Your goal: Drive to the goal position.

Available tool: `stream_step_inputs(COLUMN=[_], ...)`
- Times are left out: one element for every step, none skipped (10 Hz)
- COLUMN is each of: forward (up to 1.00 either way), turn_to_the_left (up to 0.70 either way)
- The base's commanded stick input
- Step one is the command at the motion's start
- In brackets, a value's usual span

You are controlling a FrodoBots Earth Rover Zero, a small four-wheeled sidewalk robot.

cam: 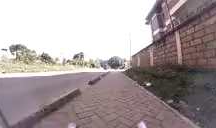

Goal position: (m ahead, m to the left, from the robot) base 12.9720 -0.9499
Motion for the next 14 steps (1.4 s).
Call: stream_step_inputs(forward=[1.00, 1.00, 1.00, 1.00, 1.00, 1.00, 1.00, 1.00, 1.00, 1.00, 1.00, 1.00, 1.00, 1.00], turn_to_the_left=[0.00, 0.00, 0.00, 0.00, 0.00, 0.00, -0.28, -0.11, -0.01, 0.00, 0.00, 0.00, 0.00, 0.00])
